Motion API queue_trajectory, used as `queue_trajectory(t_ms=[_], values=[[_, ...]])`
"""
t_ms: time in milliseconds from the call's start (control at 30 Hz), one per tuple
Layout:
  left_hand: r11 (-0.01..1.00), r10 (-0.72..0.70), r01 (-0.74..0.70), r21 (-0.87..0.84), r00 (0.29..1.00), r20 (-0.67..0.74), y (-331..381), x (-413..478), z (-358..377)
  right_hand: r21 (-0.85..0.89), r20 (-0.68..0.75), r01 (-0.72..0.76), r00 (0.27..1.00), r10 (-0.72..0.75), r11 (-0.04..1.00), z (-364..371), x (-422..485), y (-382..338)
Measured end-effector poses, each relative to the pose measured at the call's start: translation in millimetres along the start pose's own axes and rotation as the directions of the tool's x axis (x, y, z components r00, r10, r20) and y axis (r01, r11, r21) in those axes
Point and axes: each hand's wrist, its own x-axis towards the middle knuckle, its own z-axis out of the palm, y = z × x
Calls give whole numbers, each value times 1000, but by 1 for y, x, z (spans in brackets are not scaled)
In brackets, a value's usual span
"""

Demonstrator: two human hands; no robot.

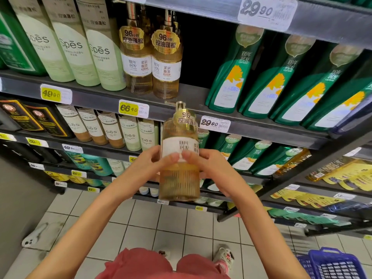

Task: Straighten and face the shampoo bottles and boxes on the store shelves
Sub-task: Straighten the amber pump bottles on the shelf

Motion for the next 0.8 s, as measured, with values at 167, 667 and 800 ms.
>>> queue_trajectory(t_ms=[167, 667, 800], values=[[981, -127, 140, -132, 987, 102, 9, -1, 2, 150, 71, -235, 971, 227, 960, 6, 6, -10], [978, 208, -207, 25, 969, -134, 36, 28, 7, 222, -320, 197, 940, -120, 955, 8, 14, -14], [955, 294, -280, 102, 941, -167, 52, 60, 2, 174, -414, 288, 889, -195, 942, -5, 40, -32]])
